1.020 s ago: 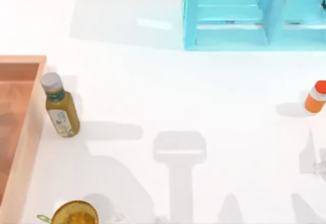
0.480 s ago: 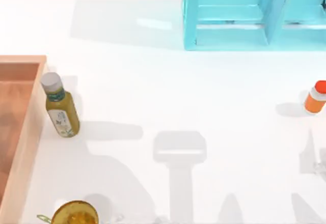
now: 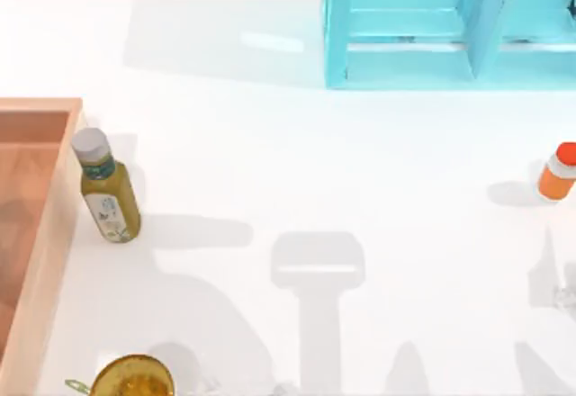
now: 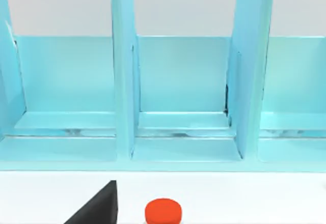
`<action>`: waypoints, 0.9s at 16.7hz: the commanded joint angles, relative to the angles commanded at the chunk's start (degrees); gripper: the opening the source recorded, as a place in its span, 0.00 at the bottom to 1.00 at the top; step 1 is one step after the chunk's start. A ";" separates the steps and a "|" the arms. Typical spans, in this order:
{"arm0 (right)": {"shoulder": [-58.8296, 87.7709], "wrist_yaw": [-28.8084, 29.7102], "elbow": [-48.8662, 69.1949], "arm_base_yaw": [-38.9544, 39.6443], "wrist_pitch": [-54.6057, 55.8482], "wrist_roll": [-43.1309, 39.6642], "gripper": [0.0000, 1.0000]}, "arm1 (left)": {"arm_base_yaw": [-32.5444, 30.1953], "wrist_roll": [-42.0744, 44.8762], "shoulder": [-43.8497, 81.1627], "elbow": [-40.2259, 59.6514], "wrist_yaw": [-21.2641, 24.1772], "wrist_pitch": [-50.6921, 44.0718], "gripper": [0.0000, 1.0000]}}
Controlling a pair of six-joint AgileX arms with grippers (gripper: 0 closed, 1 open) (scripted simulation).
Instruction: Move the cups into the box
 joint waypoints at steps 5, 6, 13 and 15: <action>0.00 0.00 0.00 0.00 0.00 0.00 1.00 | 0.16 -0.05 -0.16 0.92 0.02 -0.68 1.00; 0.00 0.00 0.00 0.00 0.00 0.00 1.00 | 0.20 -0.09 -0.20 2.28 0.00 -1.78 1.00; 0.00 0.00 0.00 0.00 0.00 0.00 1.00 | -0.24 0.05 0.29 18.17 0.13 -17.32 1.00; 0.00 0.00 0.00 0.00 0.00 0.00 1.00 | -0.27 -0.09 0.35 21.70 0.11 -21.17 1.00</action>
